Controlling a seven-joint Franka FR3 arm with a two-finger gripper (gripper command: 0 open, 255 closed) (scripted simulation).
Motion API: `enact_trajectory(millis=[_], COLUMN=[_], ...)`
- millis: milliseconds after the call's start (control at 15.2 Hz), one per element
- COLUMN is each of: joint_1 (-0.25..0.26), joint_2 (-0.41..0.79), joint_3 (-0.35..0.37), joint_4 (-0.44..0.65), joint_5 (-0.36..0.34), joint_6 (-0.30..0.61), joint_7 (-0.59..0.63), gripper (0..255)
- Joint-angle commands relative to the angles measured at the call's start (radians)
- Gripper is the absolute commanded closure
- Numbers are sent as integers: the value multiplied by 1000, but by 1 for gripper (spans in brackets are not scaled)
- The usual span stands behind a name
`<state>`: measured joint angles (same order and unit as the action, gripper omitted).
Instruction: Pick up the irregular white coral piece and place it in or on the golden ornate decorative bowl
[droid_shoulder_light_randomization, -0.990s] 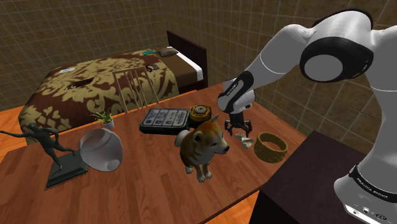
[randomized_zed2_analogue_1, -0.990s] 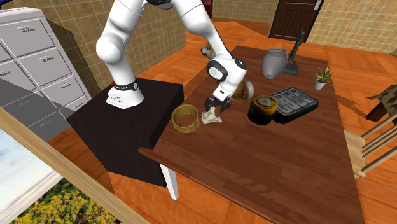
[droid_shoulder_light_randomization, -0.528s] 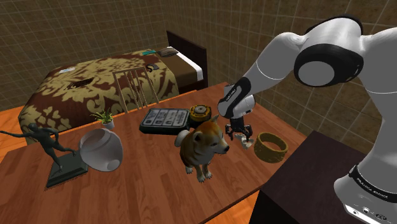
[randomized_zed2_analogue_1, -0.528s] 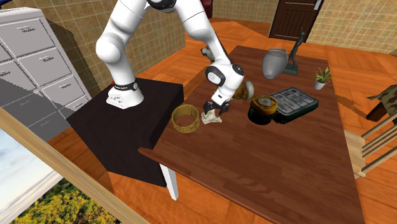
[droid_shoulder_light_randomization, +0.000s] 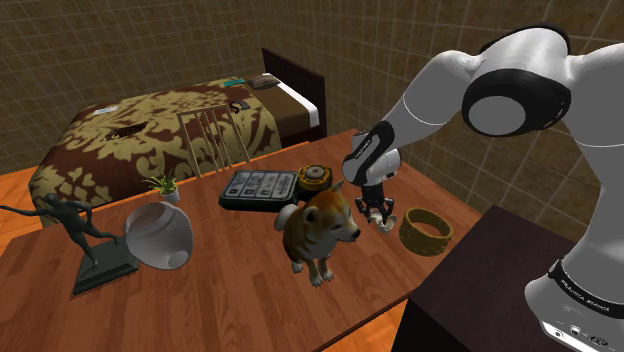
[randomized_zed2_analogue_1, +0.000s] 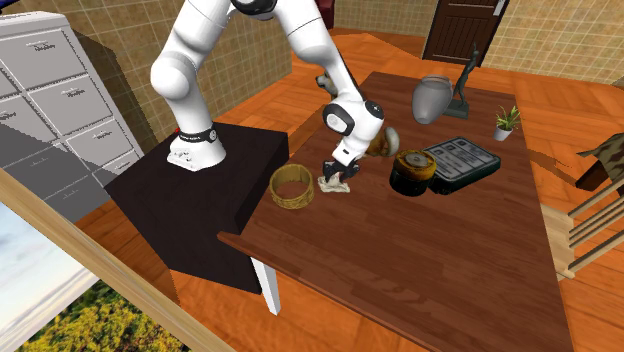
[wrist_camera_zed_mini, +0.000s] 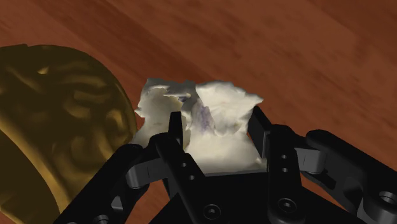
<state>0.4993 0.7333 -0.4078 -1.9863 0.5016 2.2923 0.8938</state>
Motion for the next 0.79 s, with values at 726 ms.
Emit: enact_trajectory(millis=[726], joint_1=[20], joint_2=[-59], joint_3=[-24], joint_4=[-24], joint_5=[-27], joint_6=[-35], joint_7=[18], gripper=[255])
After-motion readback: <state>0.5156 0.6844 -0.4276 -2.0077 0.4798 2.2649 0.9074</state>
